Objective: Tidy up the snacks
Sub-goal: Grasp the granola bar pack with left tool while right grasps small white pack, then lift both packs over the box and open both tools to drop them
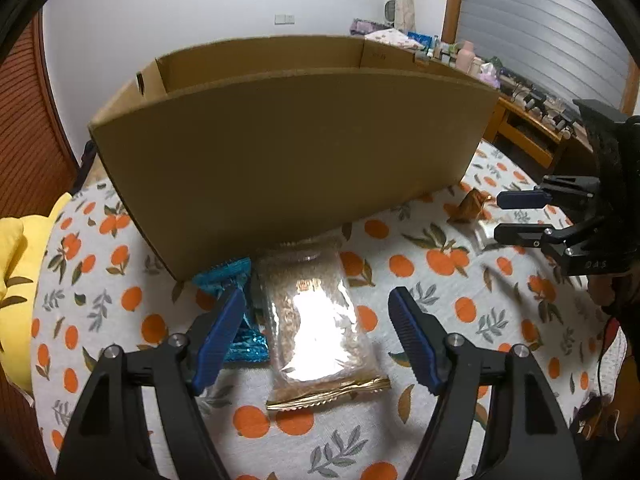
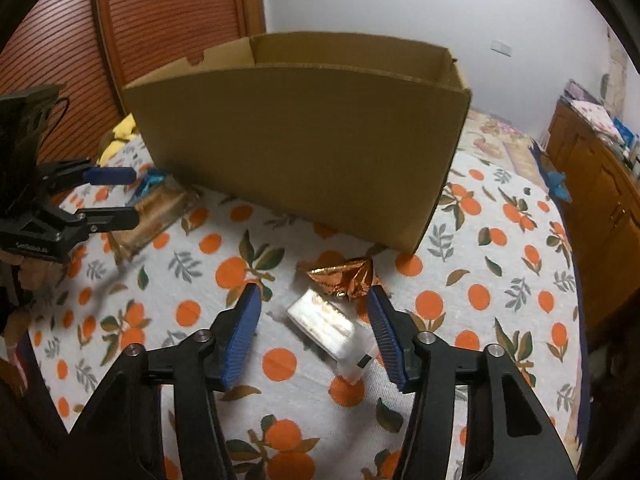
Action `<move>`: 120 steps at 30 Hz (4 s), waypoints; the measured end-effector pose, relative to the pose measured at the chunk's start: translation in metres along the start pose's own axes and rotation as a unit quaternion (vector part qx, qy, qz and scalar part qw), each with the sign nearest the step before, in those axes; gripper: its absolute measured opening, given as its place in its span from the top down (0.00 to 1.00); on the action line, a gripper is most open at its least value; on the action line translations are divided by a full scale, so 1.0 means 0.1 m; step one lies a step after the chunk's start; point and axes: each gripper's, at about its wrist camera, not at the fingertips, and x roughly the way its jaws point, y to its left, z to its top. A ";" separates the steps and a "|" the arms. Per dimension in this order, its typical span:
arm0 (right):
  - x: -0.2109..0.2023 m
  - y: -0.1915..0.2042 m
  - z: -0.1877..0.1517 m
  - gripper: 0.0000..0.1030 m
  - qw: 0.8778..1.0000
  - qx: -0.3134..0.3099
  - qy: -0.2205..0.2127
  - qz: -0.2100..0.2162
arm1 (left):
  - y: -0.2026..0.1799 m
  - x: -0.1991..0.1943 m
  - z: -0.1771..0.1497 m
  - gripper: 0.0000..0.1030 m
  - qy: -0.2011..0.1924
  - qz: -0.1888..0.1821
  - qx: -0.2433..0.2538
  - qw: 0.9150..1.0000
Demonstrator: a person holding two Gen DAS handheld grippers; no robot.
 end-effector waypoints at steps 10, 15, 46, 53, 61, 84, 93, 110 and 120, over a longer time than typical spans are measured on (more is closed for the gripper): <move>0.12 -0.07 -0.07 0.52 1.000 -0.006 0.020 0.011 | -0.03 0.13 -0.05 0.28 0.019 0.005 -0.002 1.000; 0.16 -0.03 -0.10 0.53 0.999 -0.016 0.027 0.013 | 0.01 0.18 -0.07 0.31 0.025 0.006 -0.010 1.000; -0.13 0.01 -0.06 0.81 0.997 -0.055 0.021 0.054 | -0.12 -0.17 -0.03 0.57 -0.019 0.020 -0.042 0.999; -0.44 0.13 -0.11 0.81 1.000 -0.007 -0.023 0.020 | -0.17 -0.34 0.06 0.57 -0.036 -0.010 -0.008 0.999; -0.70 0.17 -0.12 0.81 0.998 0.028 -0.052 -0.008 | -0.25 -0.57 0.20 0.57 -0.063 -0.014 0.013 0.998; -1.12 0.28 0.25 0.81 0.994 0.004 -0.108 -0.019 | -0.27 -0.95 0.47 0.57 -0.104 0.009 0.024 0.994; -1.07 0.28 0.49 0.81 0.993 0.003 -0.116 -0.011 | -0.20 -1.01 0.68 0.57 -0.121 0.012 0.029 0.992; -0.85 0.21 1.04 0.81 0.993 0.000 -0.120 -0.021 | 0.13 -0.79 1.05 0.57 -0.114 0.033 0.009 0.993; -0.65 0.10 1.18 0.81 0.994 0.019 -0.106 -0.024 | 0.26 -0.55 1.19 0.56 -0.093 0.036 -0.008 0.995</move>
